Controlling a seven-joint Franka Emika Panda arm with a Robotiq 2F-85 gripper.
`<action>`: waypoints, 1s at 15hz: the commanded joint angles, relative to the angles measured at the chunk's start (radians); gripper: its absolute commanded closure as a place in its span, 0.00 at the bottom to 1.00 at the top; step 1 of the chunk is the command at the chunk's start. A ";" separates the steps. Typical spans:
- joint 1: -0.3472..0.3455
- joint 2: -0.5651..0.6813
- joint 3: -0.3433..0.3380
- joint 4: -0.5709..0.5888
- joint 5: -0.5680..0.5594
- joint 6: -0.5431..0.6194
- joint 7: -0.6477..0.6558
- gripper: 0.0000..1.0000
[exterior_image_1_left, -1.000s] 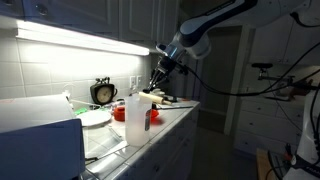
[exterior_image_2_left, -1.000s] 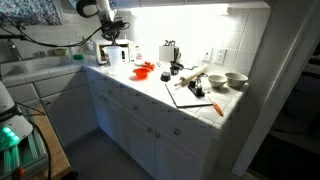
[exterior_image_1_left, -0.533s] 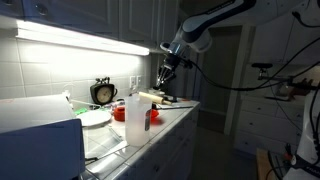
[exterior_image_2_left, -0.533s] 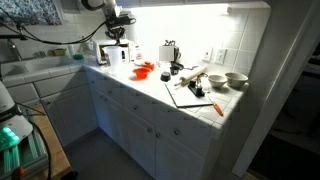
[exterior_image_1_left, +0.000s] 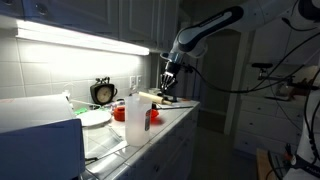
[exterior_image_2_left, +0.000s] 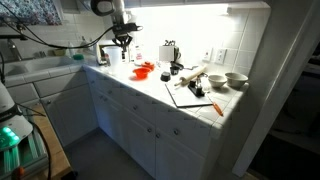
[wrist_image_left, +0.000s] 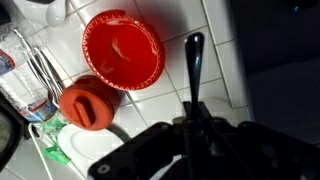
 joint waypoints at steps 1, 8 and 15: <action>-0.013 0.113 0.001 0.084 -0.043 0.040 0.070 0.98; -0.023 0.285 0.005 0.190 -0.143 0.172 0.199 0.98; -0.023 0.409 0.015 0.284 -0.234 0.200 0.290 0.98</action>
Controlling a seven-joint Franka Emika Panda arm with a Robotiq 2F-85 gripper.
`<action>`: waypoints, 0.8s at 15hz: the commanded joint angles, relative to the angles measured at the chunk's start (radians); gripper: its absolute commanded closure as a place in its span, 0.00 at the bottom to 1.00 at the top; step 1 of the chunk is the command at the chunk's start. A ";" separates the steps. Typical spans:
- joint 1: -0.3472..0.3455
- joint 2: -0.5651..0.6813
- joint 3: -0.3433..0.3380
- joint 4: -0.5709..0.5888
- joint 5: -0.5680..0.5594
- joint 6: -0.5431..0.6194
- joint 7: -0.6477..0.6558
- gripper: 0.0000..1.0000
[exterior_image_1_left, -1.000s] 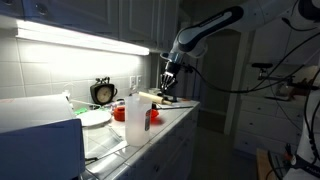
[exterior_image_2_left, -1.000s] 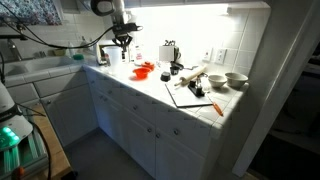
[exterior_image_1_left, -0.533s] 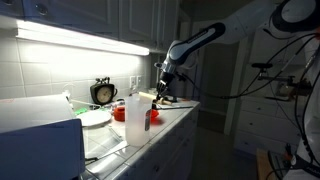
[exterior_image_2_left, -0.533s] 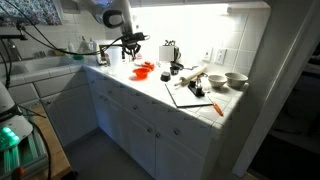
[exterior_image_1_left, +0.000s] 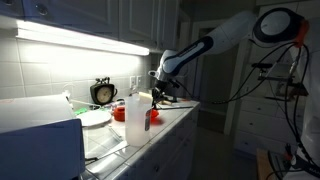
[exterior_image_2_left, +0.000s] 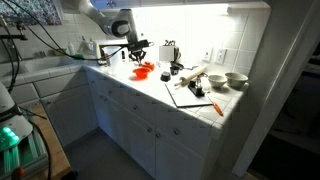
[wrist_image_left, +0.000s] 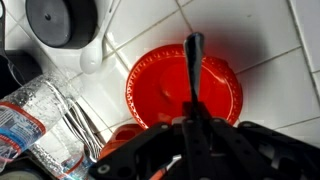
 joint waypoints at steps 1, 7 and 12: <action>-0.008 0.076 0.013 0.081 -0.068 0.008 0.067 0.98; -0.014 0.149 0.030 0.140 -0.076 0.017 0.116 0.98; -0.009 0.193 0.045 0.163 -0.082 0.016 0.140 0.98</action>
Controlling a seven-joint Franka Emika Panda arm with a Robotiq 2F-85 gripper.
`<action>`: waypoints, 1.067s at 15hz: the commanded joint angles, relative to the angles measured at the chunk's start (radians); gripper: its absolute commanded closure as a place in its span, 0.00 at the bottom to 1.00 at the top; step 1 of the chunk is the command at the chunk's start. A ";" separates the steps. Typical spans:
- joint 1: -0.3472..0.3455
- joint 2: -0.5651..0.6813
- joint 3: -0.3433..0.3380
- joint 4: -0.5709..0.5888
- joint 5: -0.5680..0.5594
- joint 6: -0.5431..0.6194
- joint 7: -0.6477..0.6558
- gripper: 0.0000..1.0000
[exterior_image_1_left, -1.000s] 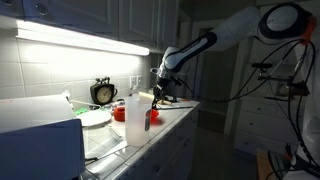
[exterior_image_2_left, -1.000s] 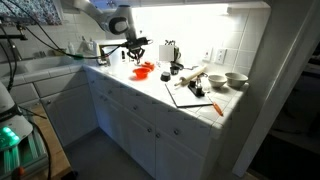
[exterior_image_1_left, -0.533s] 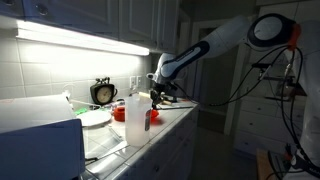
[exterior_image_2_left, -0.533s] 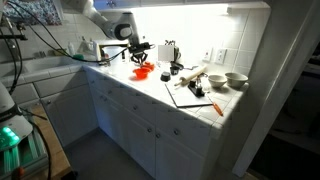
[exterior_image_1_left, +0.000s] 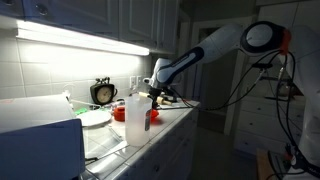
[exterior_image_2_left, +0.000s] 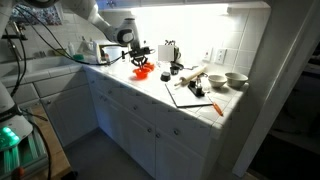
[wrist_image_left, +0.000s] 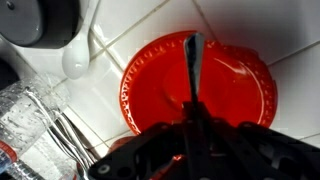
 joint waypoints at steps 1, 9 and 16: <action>-0.006 0.048 0.020 0.043 -0.043 0.004 0.047 0.98; -0.002 0.082 0.021 0.065 -0.065 0.001 0.083 0.63; -0.013 -0.010 0.049 0.009 -0.038 0.040 0.123 0.12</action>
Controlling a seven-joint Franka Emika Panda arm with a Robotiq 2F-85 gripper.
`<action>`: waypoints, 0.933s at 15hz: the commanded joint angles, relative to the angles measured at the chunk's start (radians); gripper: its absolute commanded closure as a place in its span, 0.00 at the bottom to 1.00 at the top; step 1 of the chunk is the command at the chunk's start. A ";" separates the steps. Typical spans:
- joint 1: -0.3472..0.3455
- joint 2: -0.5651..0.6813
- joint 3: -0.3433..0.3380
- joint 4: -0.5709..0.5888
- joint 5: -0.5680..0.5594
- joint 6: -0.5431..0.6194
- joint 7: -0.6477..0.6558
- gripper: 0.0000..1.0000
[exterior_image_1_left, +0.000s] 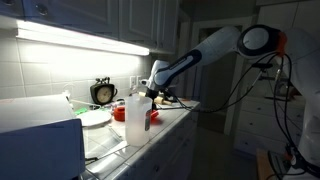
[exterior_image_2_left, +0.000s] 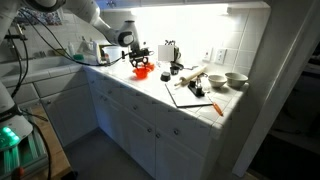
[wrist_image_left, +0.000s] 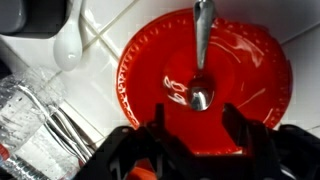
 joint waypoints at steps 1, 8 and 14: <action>-0.012 -0.069 0.025 -0.039 -0.013 0.020 0.066 0.06; 0.016 -0.240 -0.005 -0.167 -0.010 0.058 0.402 0.00; 0.000 -0.385 -0.007 -0.295 0.003 0.006 0.646 0.00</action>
